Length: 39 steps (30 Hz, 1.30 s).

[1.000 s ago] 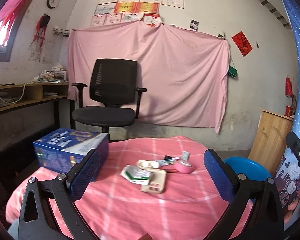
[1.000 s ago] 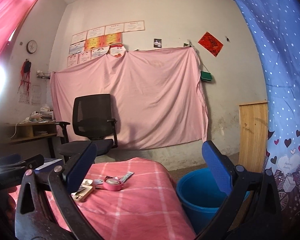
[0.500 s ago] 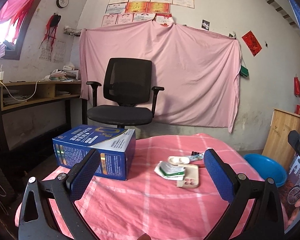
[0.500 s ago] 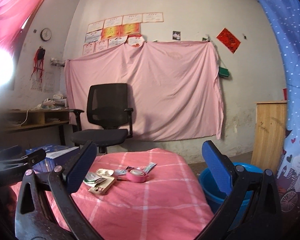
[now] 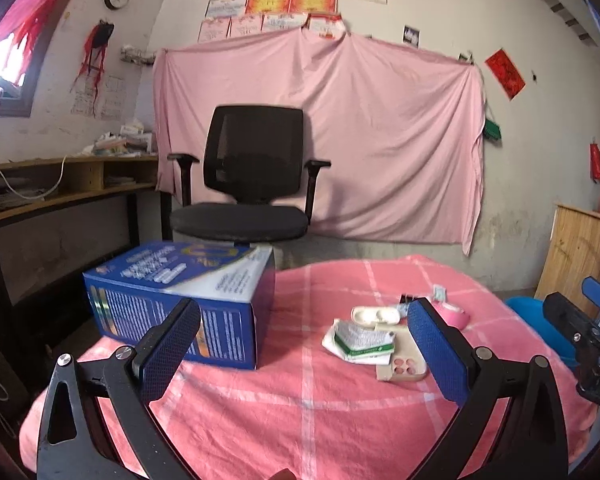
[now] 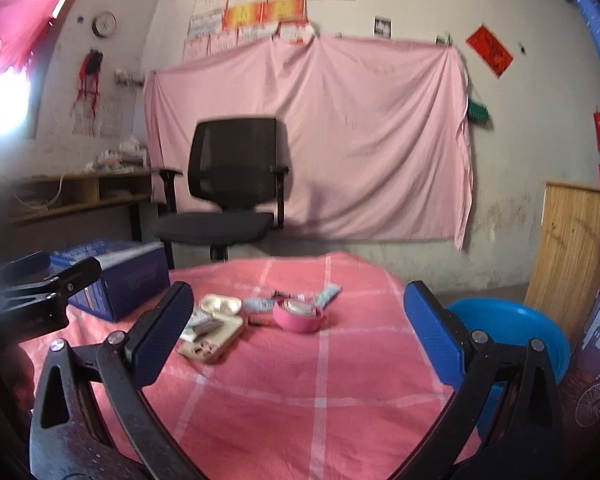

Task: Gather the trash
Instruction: 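Reach the left tool to the white-green paper packet and close on it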

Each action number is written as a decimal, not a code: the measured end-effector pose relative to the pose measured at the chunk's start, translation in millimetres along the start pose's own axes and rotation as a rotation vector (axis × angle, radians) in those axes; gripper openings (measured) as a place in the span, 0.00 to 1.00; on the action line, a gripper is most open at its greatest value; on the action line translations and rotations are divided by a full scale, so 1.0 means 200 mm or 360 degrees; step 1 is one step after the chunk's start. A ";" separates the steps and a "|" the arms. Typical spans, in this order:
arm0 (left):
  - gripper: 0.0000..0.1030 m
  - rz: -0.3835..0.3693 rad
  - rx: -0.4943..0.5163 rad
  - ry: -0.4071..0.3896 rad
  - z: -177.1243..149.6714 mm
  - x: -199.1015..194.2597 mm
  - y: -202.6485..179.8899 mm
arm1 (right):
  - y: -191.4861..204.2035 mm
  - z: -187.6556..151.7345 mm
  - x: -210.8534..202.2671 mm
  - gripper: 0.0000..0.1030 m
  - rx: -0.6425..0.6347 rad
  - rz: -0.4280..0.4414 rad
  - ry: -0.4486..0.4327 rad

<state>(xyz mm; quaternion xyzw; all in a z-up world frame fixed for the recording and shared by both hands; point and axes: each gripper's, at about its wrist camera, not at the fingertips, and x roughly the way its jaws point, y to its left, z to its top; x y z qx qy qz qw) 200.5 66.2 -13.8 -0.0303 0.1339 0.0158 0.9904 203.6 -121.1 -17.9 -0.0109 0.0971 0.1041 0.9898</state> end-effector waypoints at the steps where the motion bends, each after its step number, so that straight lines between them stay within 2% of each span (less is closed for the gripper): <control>1: 0.99 0.0008 0.0002 0.0034 -0.01 0.02 -0.01 | -0.01 -0.01 0.03 1.00 0.0009 0.0001 0.0049; 5: 0.98 -0.0009 -0.0019 0.0193 -0.03 0.14 -0.02 | -0.03 -0.03 0.13 1.00 0.0010 -0.0010 0.0177; 8: 0.94 -0.0043 -0.0053 0.0233 -0.03 0.18 -0.03 | -0.04 -0.03 0.18 1.00 0.0004 -0.0012 0.0233; 11: 0.84 -0.0112 -0.0101 0.0293 -0.02 0.24 -0.04 | -0.05 -0.02 0.24 0.96 0.0004 -0.0013 0.0303; 13: 0.70 -0.0134 -0.0109 0.0336 -0.02 0.28 -0.04 | -0.06 -0.03 0.28 0.93 0.0027 0.0005 0.0347; 17: 0.60 -0.0146 -0.0076 0.0409 -0.01 0.37 -0.09 | -0.08 -0.03 0.34 0.90 0.0049 0.0014 0.0420; 19: 0.51 -0.0161 -0.0063 0.0465 -0.02 0.42 -0.10 | -0.08 -0.04 0.38 0.89 0.0057 0.0017 0.0460; 24: 0.50 -0.0177 -0.0121 0.0636 -0.03 0.54 -0.08 | -0.08 -0.04 0.50 0.89 0.0077 0.0038 0.0586; 33: 0.50 -0.0224 -0.0285 0.0725 0.00 0.63 0.01 | -0.13 -0.05 0.72 0.89 0.0191 0.0063 0.0776; 39: 0.36 -0.0235 -0.0351 0.0774 -0.01 0.66 0.06 | -0.16 -0.07 0.82 0.89 0.0228 0.0100 0.0851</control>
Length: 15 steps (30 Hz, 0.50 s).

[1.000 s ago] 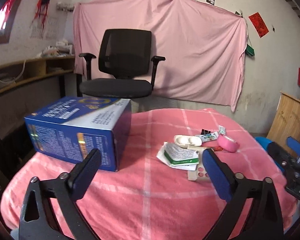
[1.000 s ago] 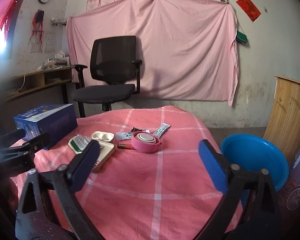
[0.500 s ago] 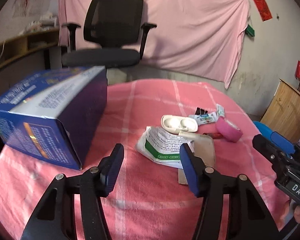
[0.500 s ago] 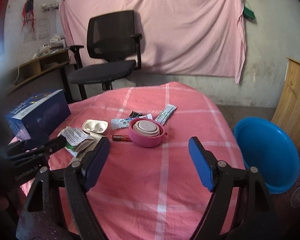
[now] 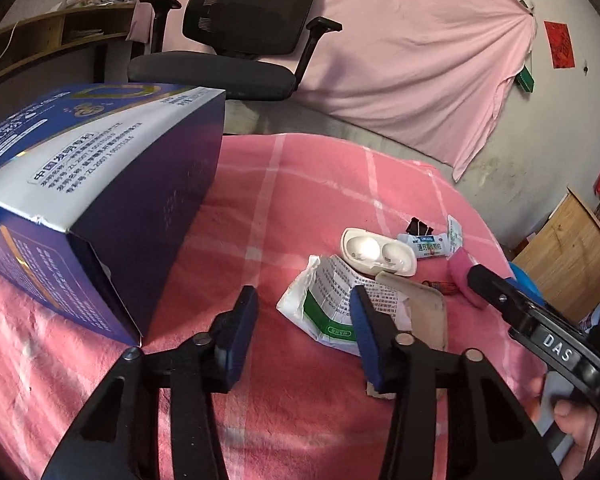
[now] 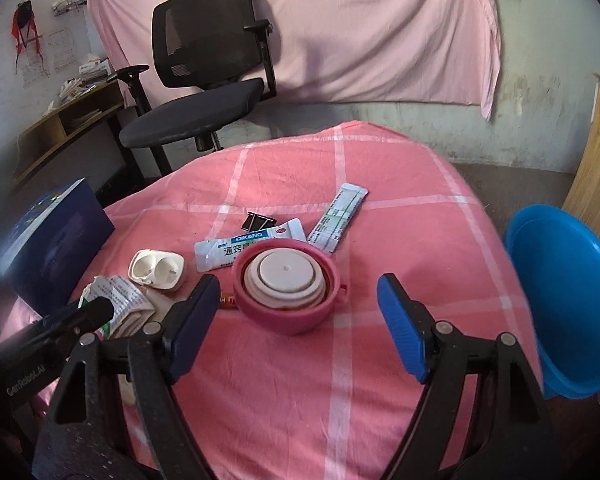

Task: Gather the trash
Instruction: 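Reach the left tool to the white-green paper packet and close on it, then lift the packet with the left tool while the right tool grasps the pink tape roll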

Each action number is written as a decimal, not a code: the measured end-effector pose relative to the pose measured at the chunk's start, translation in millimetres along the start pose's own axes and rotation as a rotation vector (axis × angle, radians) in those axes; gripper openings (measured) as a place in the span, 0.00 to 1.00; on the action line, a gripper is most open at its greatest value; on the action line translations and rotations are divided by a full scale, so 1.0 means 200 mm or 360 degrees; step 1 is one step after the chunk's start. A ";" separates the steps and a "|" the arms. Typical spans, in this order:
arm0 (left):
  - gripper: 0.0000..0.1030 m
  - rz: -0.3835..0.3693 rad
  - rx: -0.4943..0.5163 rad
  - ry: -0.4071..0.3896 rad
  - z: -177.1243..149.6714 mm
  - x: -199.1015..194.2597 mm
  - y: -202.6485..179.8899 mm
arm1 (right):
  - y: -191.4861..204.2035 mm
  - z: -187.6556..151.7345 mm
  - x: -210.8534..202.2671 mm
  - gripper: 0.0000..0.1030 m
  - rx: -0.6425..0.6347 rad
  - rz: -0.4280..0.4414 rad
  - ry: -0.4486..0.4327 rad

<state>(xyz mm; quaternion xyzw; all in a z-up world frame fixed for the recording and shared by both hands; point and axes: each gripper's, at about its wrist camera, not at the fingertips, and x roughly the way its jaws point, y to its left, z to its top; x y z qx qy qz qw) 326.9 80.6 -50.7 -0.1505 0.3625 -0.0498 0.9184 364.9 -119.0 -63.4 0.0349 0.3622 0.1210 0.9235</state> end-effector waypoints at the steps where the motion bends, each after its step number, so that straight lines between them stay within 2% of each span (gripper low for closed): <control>1: 0.27 -0.0010 -0.0004 0.0002 0.00 0.00 0.01 | 0.00 0.01 0.01 0.89 0.0012 0.0016 0.0011; 2: 0.21 -0.0017 -0.0009 0.0006 0.00 0.00 0.01 | -0.01 0.01 0.03 0.89 0.0031 0.0035 0.0021; 5: 0.18 -0.0061 -0.0031 0.0001 0.01 -0.01 0.02 | -0.03 0.01 0.06 0.87 0.0062 0.0060 0.0056; 6: 0.17 -0.0070 -0.0036 -0.0005 0.00 -0.01 0.02 | -0.04 0.01 0.06 0.81 0.0062 0.0058 0.0059; 8: 0.15 -0.0085 -0.0035 -0.0015 0.00 -0.02 0.01 | -0.03 0.01 0.06 0.75 0.0058 0.0059 0.0062; 15: 0.08 -0.0134 0.0023 -0.0105 0.00 -0.11 -0.03 | -0.02 -0.02 0.01 0.75 0.0023 0.0055 0.0032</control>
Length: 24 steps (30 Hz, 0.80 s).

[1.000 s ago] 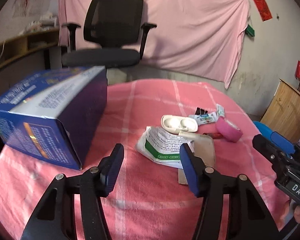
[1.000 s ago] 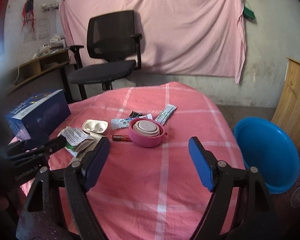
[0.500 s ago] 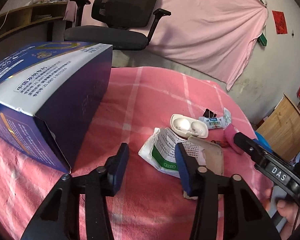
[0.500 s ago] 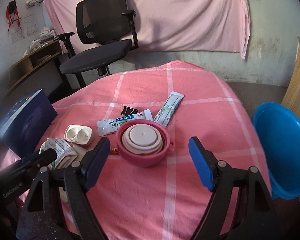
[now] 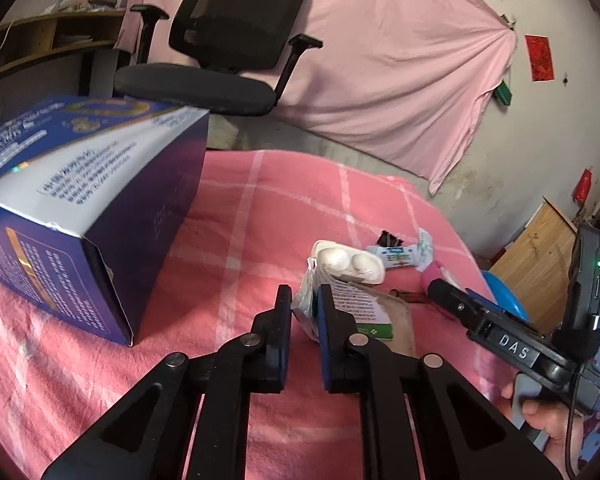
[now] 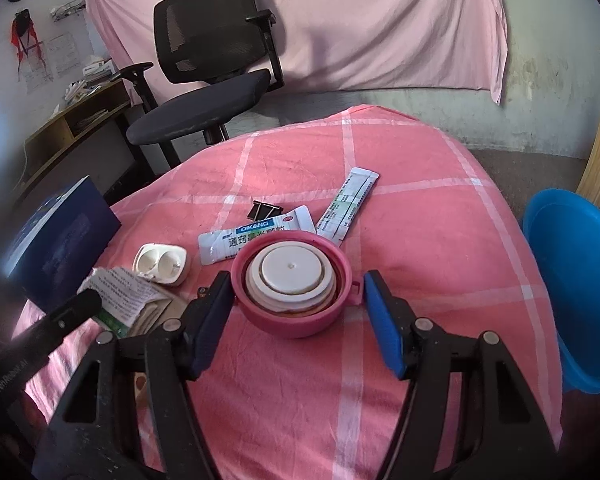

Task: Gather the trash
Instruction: 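Lift the packet with the left tool while the right tool grasps the pink tape roll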

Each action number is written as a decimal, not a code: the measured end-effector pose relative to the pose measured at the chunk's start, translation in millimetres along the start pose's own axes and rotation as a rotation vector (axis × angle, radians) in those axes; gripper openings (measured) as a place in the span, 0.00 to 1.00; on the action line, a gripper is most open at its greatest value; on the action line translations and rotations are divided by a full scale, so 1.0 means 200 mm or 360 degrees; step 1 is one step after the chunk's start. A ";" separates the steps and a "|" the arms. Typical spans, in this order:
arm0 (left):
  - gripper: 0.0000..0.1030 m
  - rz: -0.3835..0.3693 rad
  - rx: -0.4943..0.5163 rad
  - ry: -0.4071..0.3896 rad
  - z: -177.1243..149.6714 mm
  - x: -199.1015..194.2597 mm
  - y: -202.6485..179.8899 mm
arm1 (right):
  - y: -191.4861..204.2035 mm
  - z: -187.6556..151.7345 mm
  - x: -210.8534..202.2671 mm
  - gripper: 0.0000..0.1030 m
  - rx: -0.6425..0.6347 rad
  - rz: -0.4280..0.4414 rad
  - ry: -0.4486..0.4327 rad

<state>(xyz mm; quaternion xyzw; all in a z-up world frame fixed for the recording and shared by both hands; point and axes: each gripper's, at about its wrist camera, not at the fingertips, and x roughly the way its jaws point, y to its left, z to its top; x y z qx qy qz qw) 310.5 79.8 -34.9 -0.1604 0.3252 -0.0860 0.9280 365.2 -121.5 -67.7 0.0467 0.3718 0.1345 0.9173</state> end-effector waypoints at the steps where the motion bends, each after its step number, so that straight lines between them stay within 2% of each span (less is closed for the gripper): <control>1: 0.07 0.0001 0.0014 -0.0013 0.00 -0.02 -0.01 | 0.00 -0.01 -0.02 0.75 -0.0007 -0.0005 -0.0009; 8: 0.05 0.0006 0.0102 -0.0085 -0.05 -0.10 -0.11 | 0.01 -0.09 -0.16 0.75 -0.0053 -0.0018 -0.0095; 15: 0.05 0.0026 0.0177 -0.0177 -0.11 -0.19 -0.22 | 0.01 -0.19 -0.35 0.75 -0.0089 0.0001 -0.0260; 24: 0.05 -0.0004 0.0307 -0.0380 -0.17 -0.34 -0.41 | 0.01 -0.32 -0.59 0.75 -0.0146 0.0004 -0.0599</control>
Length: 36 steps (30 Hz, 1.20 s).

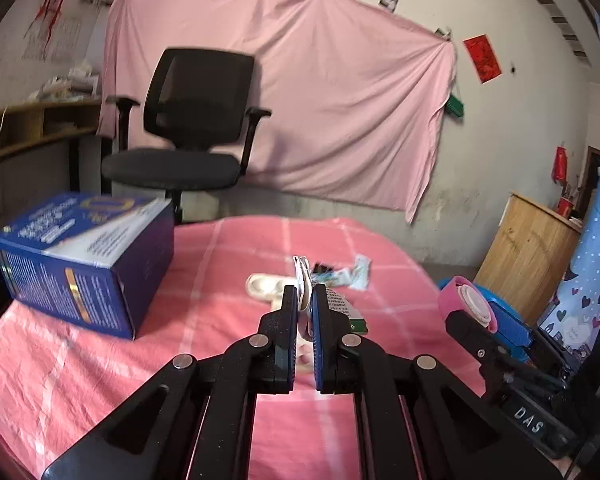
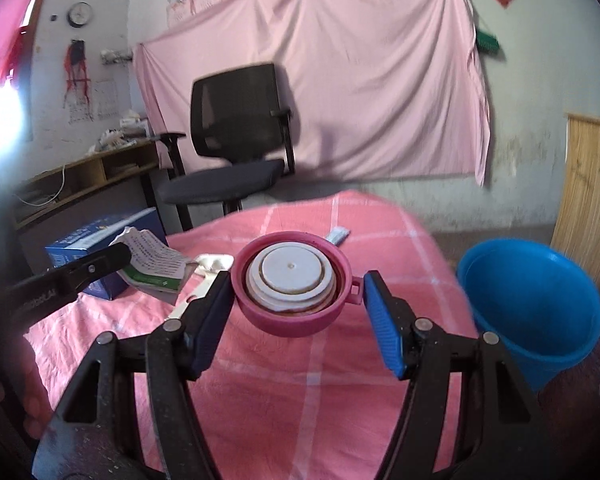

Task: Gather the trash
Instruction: 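Lift the packet with the left tool while the right tool grasps the pink tape roll, then carry the packet and tape roll over the blue bucket and open both tools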

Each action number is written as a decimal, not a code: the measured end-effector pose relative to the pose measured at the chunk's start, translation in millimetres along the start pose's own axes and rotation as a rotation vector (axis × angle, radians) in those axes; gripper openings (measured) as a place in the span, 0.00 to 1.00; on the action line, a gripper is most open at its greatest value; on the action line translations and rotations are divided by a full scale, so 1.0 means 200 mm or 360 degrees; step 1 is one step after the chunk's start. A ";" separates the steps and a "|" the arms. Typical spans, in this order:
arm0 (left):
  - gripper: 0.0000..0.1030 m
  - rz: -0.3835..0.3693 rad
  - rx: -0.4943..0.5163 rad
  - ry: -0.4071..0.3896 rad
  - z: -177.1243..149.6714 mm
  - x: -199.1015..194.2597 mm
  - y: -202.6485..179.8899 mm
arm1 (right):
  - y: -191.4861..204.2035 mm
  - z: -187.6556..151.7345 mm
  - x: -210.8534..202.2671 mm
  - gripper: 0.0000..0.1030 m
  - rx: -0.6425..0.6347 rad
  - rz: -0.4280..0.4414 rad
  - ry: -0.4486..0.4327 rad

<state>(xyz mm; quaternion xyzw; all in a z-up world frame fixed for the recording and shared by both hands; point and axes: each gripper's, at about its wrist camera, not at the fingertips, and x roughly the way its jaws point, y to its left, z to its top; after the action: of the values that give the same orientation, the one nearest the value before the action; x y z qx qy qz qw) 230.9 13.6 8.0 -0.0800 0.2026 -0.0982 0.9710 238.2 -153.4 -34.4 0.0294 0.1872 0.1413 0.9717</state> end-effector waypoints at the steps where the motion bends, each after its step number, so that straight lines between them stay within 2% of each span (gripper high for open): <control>1: 0.05 0.0000 0.0015 -0.0021 0.01 -0.01 -0.02 | 0.00 0.01 -0.03 0.75 -0.0020 -0.0005 -0.0046; 8: 0.05 -0.0020 0.0120 -0.0151 0.05 -0.09 -0.22 | -0.03 0.04 -0.21 0.75 -0.0096 -0.0068 -0.0258; 13: 0.05 -0.0083 0.0257 -0.0230 0.09 -0.10 -0.45 | -0.13 0.07 -0.33 0.75 -0.0071 -0.0153 -0.0380; 22: 0.05 -0.0255 0.0461 -0.0310 0.14 0.01 -0.92 | -0.43 0.08 -0.52 0.75 0.0045 -0.0479 -0.0535; 30: 0.05 -0.0384 0.0464 -0.0233 0.12 0.20 -1.20 | -0.67 0.08 -0.58 0.75 0.0122 -0.0647 -0.0545; 36: 0.05 -0.0428 0.0385 -0.0057 0.11 0.42 -1.32 | -0.87 0.04 -0.49 0.75 0.0246 -0.0667 -0.0448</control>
<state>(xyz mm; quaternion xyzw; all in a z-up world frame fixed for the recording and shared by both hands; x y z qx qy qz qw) 273.2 -257.0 48.3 0.0092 0.1595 -0.2493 0.9552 199.0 -348.3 -10.9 0.0834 0.0625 -0.0833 0.9911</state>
